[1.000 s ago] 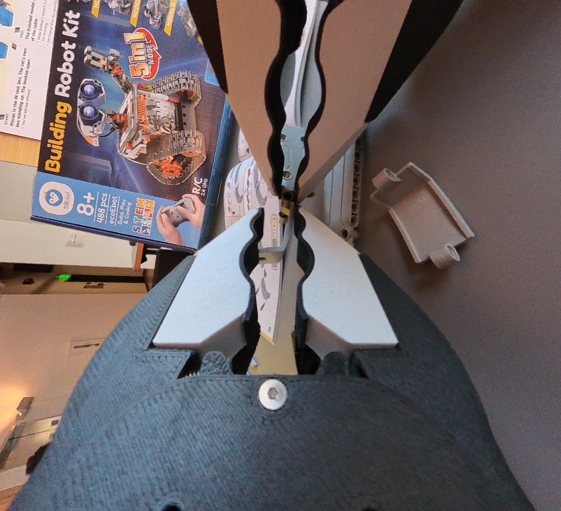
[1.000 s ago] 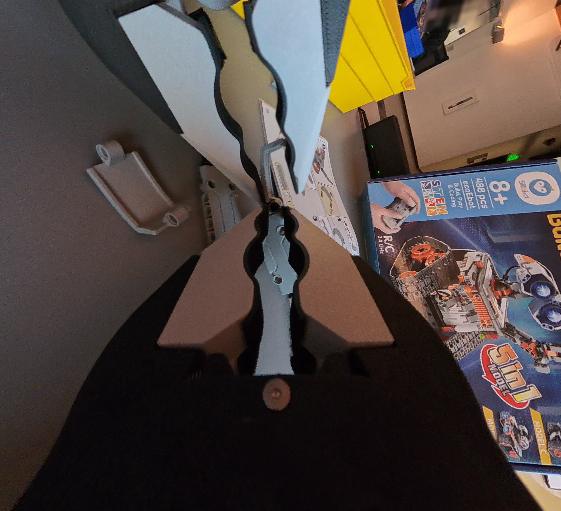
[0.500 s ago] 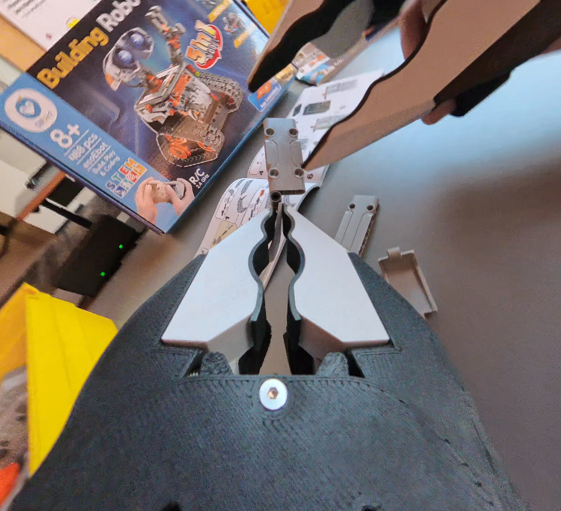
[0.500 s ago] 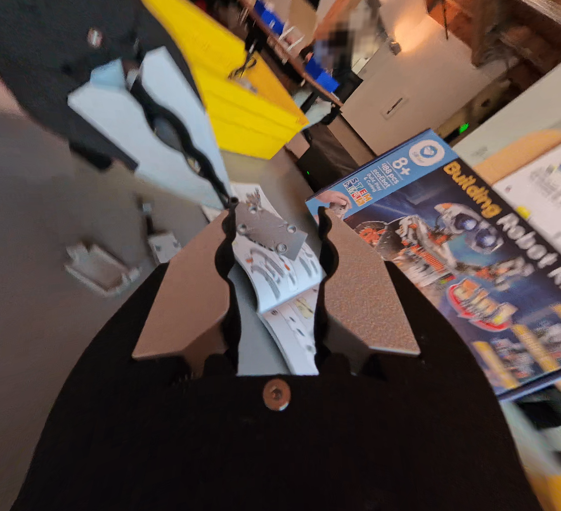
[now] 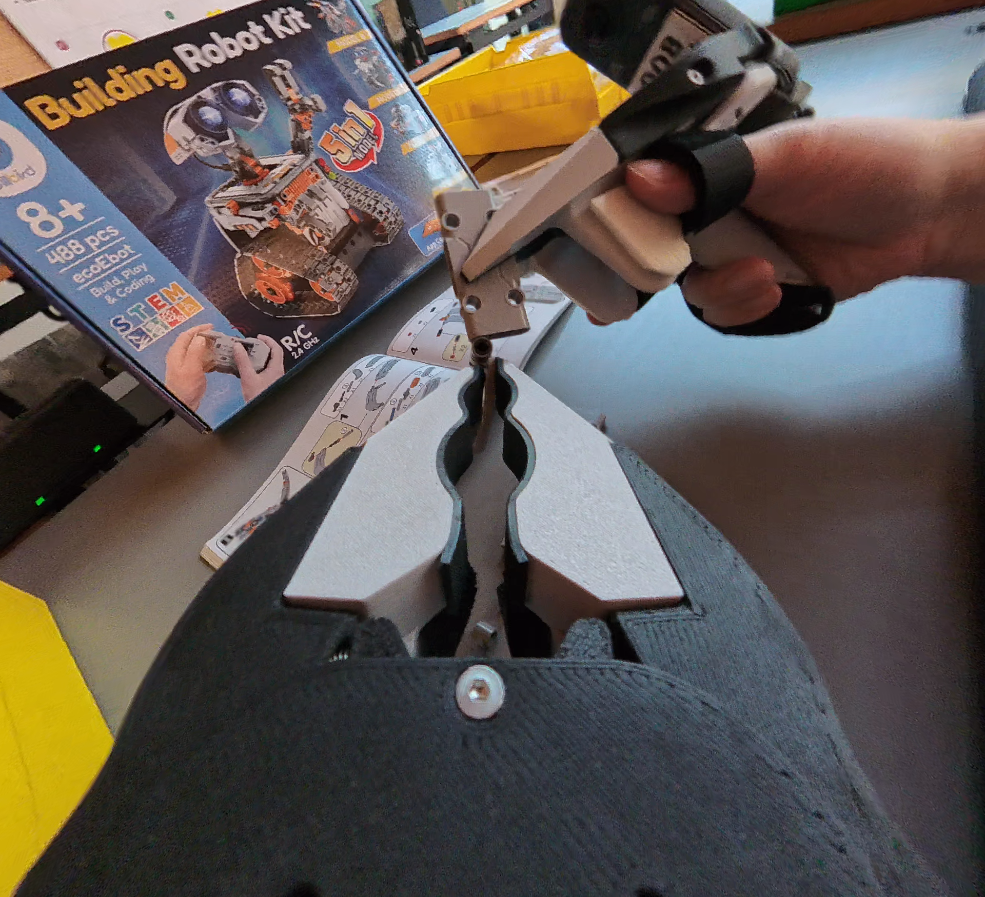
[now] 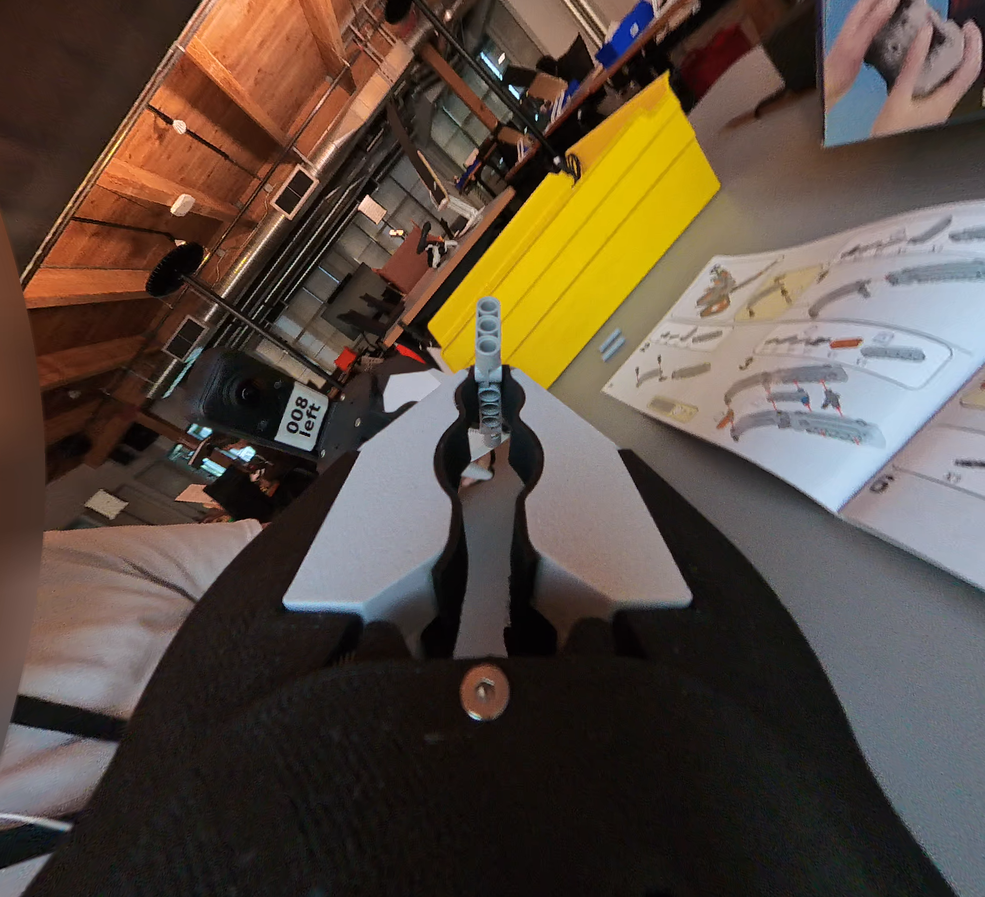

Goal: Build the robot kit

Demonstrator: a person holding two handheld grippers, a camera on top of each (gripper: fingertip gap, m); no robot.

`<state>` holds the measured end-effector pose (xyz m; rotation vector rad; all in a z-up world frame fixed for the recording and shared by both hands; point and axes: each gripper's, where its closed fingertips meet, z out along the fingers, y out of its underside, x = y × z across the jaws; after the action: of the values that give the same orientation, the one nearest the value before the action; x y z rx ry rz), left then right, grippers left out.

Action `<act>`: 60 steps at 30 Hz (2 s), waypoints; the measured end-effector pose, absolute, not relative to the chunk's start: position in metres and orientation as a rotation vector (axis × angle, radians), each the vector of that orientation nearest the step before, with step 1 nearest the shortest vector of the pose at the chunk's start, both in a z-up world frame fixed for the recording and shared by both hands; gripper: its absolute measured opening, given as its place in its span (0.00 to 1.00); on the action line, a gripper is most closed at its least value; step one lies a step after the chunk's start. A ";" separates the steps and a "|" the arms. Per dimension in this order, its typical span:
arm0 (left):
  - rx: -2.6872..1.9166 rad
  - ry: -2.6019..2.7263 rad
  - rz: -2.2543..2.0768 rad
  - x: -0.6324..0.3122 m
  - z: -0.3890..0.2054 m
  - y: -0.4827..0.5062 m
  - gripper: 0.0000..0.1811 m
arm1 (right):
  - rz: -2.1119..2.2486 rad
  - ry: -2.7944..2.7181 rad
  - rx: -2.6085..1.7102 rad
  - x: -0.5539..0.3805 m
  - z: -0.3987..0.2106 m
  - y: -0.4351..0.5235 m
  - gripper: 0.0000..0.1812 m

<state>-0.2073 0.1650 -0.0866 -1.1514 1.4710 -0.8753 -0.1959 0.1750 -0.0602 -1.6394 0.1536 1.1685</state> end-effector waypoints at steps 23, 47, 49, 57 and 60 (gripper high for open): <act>-1.034 1.615 -0.706 -0.205 -0.101 0.156 0.08 | 1.527 0.343 -1.711 -0.200 -0.090 0.172 0.03; -1.136 1.525 -0.902 -0.215 -0.077 0.169 0.03 | 1.409 0.210 -1.529 -0.187 -0.059 0.176 0.19; -1.165 1.545 -0.925 -0.217 -0.079 0.172 0.04 | 1.155 0.091 -1.551 -0.172 -0.050 0.176 0.26; -1.180 1.695 -1.013 -0.220 -0.093 0.159 0.04 | -0.133 -0.976 -1.568 -0.201 -0.084 0.154 0.37; -1.146 1.761 -0.988 -0.220 -0.099 0.152 0.04 | -0.245 -1.115 -1.565 -0.214 -0.102 0.155 0.33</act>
<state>-0.2205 0.1516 -0.0990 -1.1460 1.7605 -0.9884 -0.2142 0.1552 -0.1020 -1.5649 -1.1154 -0.2449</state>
